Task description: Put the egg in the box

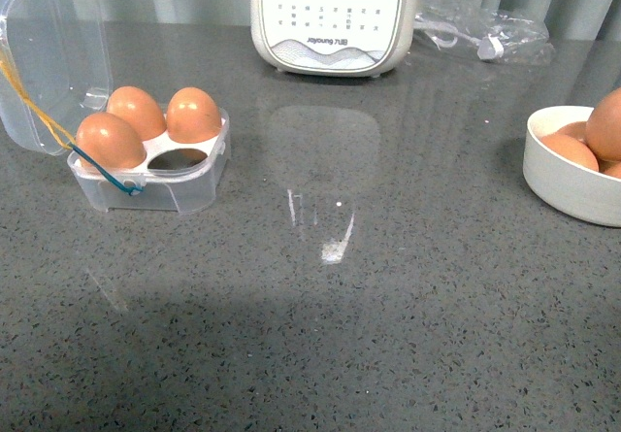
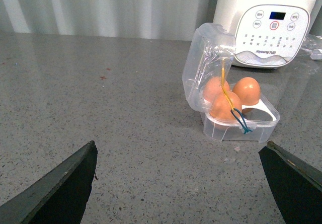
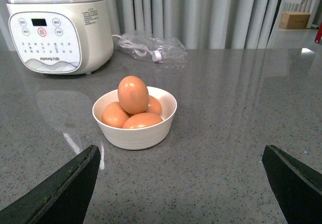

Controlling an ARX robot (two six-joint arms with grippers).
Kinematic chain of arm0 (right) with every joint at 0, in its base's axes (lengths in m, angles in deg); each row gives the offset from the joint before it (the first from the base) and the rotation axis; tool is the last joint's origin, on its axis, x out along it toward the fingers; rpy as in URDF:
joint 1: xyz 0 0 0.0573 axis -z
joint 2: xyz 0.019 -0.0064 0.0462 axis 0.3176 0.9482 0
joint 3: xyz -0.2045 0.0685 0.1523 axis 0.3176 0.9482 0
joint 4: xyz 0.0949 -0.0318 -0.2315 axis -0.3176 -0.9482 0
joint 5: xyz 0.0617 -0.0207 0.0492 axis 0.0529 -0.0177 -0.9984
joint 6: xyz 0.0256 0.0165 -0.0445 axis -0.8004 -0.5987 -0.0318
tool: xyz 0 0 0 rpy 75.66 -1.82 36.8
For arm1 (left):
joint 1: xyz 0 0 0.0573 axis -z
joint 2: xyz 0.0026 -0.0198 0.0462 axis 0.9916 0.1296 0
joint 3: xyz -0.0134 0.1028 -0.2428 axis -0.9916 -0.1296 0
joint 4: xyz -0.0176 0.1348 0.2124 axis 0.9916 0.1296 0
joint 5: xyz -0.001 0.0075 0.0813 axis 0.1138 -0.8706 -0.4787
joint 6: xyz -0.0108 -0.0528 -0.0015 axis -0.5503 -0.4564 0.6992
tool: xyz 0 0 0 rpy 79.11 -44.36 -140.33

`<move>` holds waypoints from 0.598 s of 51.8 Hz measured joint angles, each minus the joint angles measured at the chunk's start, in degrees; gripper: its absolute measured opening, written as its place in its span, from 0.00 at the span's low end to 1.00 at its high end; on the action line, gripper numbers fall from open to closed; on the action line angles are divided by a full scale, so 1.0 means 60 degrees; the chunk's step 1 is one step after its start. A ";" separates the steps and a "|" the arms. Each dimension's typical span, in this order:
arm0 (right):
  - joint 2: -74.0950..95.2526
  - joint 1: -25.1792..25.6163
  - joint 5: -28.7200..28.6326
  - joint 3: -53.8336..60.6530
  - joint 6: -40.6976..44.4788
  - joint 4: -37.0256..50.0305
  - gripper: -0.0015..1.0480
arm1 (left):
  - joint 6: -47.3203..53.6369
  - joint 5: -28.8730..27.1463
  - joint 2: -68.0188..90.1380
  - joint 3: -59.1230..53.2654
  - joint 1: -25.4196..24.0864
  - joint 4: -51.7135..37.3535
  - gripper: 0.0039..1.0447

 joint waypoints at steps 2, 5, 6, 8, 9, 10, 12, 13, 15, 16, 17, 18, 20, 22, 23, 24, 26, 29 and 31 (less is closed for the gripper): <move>0.0000 0.0000 0.0000 0.0000 0.0000 0.0000 0.93 | 0.0000 0.0000 0.0000 0.0000 0.0000 0.0000 0.94; 0.0000 0.0000 0.0000 0.0000 0.0000 0.0000 0.93 | 0.0000 0.0000 0.0000 0.0000 0.0000 0.0000 0.94; 0.0000 0.0000 0.0000 0.0000 0.0000 0.0000 0.93 | 0.0004 0.0000 0.0000 0.0000 0.0000 0.0000 0.94; 0.0000 0.0000 0.0000 0.0000 0.0000 0.0000 0.93 | 0.0000 0.0000 0.0000 0.0000 0.0000 0.0000 0.94; 0.0000 0.0000 0.0000 0.0000 0.0000 0.0000 0.93 | 0.0004 0.0000 0.0000 0.0000 0.0000 0.0000 0.94; 0.0000 0.0000 0.0000 0.0000 0.0000 0.0000 0.93 | 0.0000 0.0000 0.0000 0.0000 0.0000 0.0000 0.94; 0.0000 0.0000 0.0000 0.0000 0.0000 0.0000 0.93 | 0.0000 0.0000 0.0000 0.0000 0.0000 0.0000 0.94; 0.0000 0.0000 0.0000 0.0000 0.0000 0.0000 0.93 | 0.0000 0.0000 0.0000 0.0000 0.0000 0.0000 0.94; 0.0000 0.0000 0.0000 0.0000 0.0000 0.0000 0.93 | 0.0004 0.0000 0.0000 0.0000 0.0000 0.0000 0.94; 0.0000 0.0000 0.0000 0.0000 0.0000 0.0000 0.93 | 0.0000 0.0000 0.0000 0.0000 0.0000 0.0000 0.94; 0.0000 0.0000 0.0000 0.0000 0.0000 0.0000 0.93 | 0.0004 0.0000 0.0000 0.0000 0.0000 0.0000 0.94; 0.0000 0.0000 0.0000 0.0000 0.0000 0.0000 0.93 | 0.0000 0.0000 0.0000 0.0000 0.0000 0.0000 0.94; 0.0000 0.0000 0.0000 0.0000 0.0000 0.0000 0.93 | 0.0000 0.0000 0.0000 0.0000 0.0000 0.0000 0.94; 0.0000 0.0000 0.0000 0.0000 0.0000 0.0000 0.93 | 0.0000 0.0000 0.0000 0.0000 0.0000 0.0000 0.94; 0.0000 0.0000 0.0000 0.0000 0.0000 0.0000 0.93 | 0.0000 0.0000 0.0000 0.0000 0.0000 0.0000 0.94; 0.0073 -0.0018 0.0095 -0.0029 -0.0076 -0.0113 0.93 | 0.0000 0.0000 0.0000 0.0000 0.0000 0.0000 0.94; 0.0499 -0.0033 0.0637 -0.0397 -0.0623 -0.0976 0.93 | 0.0000 0.0000 0.0000 0.0000 0.0000 0.0000 0.94; 0.2273 0.0211 0.1217 -0.1162 -0.1322 -0.1727 0.93 | 0.0004 0.0000 0.0000 0.0000 0.0000 0.0000 0.94; 0.3238 0.0390 0.1417 -0.1392 -0.1224 -0.1198 0.93 | 0.0004 0.0004 0.0000 0.0000 0.0000 0.0000 0.94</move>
